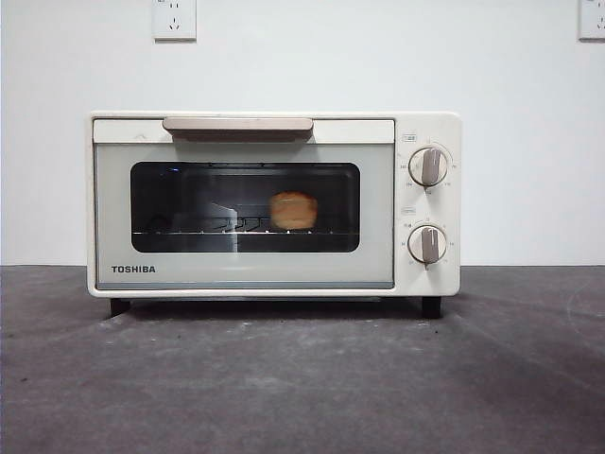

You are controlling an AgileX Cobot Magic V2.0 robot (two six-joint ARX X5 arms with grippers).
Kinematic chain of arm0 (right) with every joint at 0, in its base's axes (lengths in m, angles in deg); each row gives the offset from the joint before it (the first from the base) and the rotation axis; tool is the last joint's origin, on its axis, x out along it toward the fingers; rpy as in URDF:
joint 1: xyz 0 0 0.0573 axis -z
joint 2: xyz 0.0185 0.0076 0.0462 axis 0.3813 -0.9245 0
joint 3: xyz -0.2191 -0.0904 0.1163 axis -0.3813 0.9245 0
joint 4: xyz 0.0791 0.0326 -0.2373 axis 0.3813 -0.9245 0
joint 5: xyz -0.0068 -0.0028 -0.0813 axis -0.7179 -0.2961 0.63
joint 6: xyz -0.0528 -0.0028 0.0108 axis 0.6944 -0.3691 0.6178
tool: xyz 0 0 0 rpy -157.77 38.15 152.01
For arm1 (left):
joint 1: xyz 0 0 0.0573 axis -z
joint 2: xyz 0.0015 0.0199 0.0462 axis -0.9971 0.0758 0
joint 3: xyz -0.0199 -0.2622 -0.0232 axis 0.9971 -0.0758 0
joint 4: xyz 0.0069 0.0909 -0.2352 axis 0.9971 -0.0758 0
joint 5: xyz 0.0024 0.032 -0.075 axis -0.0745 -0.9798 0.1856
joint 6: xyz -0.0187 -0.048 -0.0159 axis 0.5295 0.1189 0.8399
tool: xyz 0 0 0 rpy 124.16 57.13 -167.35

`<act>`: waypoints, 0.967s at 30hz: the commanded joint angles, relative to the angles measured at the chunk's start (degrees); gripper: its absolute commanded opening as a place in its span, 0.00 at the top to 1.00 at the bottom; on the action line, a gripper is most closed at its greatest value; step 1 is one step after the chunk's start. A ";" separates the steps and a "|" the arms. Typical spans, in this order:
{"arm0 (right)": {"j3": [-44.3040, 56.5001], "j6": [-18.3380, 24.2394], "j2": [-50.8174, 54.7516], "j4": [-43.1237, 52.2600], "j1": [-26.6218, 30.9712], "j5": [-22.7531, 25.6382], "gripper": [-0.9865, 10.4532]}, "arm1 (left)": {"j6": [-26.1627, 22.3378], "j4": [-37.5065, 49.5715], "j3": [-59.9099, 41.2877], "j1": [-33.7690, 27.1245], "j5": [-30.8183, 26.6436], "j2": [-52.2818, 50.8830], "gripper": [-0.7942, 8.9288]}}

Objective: The left arm flap open the oven, the right arm pick bread and place it into oven, the left arm flap close the oven

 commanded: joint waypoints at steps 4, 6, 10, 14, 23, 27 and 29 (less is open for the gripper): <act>0.44 -1.62 0.17 0.13 0.09 -0.24 0.91 | -0.26 -0.24 -1.18 0.02 0.00 -0.11 0.90; 0.44 -1.62 0.17 0.66 0.09 -0.24 0.91 | -0.26 -0.26 -1.18 0.02 0.00 -0.11 0.90; 0.44 -1.62 0.17 0.63 0.09 -0.26 0.91 | -0.26 -0.24 -1.18 0.02 0.00 -0.11 0.90; 0.44 -1.62 0.17 0.63 0.09 -0.26 0.91 | -0.26 -0.24 -1.18 0.02 0.00 -0.11 0.90; 0.44 -1.62 0.17 0.63 0.09 -0.24 0.91 | -0.26 -0.24 -1.18 0.02 0.00 -0.11 0.90; 0.44 -1.62 0.17 0.63 0.09 -0.26 0.91 | -0.24 -0.24 -1.18 0.02 0.00 -0.11 0.90; 0.44 -1.62 0.17 0.63 0.09 -0.26 0.91 | -0.26 -0.26 -1.18 0.02 0.00 -0.11 0.90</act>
